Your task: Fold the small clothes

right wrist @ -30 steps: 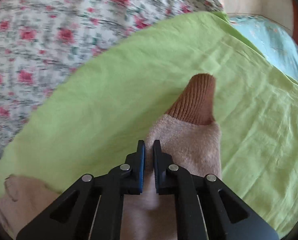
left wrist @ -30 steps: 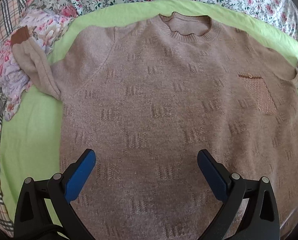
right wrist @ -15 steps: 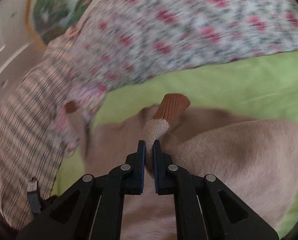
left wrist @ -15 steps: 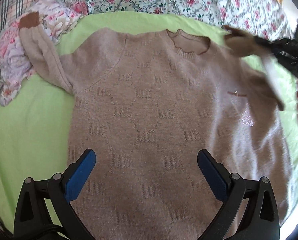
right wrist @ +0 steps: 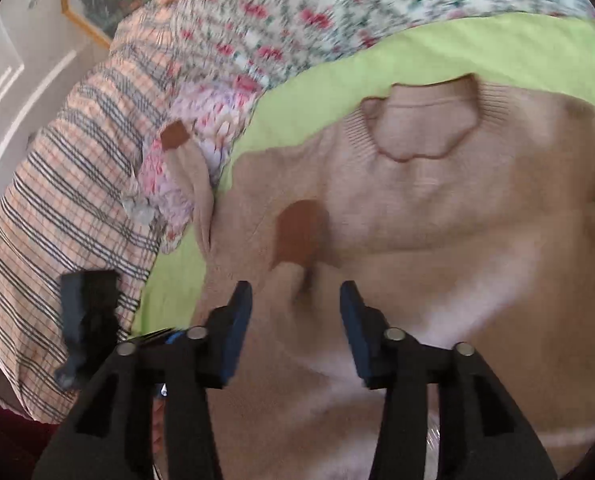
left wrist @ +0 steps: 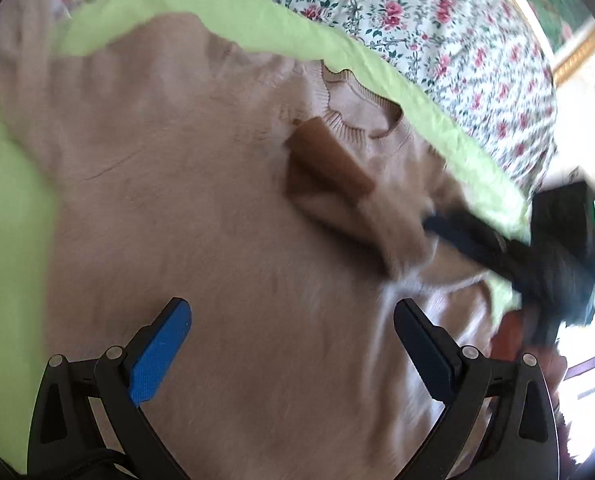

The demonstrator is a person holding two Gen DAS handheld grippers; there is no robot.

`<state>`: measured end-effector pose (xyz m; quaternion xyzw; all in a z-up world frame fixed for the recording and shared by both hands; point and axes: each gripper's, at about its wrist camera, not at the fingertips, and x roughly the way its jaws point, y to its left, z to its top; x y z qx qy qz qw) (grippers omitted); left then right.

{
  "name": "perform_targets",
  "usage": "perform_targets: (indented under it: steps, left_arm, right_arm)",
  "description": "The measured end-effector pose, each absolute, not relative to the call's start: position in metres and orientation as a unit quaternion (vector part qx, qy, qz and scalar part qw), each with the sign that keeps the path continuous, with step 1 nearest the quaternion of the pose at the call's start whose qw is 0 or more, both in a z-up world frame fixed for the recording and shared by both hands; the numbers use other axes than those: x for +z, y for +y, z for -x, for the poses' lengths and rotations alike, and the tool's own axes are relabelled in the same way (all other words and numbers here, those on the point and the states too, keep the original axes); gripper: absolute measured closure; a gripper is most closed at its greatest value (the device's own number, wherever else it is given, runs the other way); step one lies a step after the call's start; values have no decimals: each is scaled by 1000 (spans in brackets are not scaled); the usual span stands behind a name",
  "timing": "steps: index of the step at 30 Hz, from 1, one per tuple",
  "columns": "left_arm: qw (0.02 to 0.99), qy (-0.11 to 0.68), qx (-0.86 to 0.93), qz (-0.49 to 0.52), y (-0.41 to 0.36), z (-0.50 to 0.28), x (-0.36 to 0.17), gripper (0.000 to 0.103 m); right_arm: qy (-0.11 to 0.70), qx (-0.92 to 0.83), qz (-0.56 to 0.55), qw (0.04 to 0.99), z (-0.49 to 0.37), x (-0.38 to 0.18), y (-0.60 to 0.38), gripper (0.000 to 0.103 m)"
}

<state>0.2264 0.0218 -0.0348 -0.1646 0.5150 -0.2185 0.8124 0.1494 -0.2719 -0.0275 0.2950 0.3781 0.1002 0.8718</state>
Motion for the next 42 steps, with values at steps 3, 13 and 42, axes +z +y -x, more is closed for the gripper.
perform_targets:
  steps: [3, 13, 42]
  left_arm:
    - [802, 518, -234, 181, 6, -256, -37, 1]
    - [830, 471, -246, 171, -5, -269, -25, 83]
    - [870, 433, -194, 134, 50, -267, -46, 97]
  right_arm:
    - [365, 65, -292, 882, -118, -18, -287, 54]
    - [299, 2, -301, 906, -42, 6, -314, 54]
    - [422, -159, -291, 844, -102, -39, -419, 75]
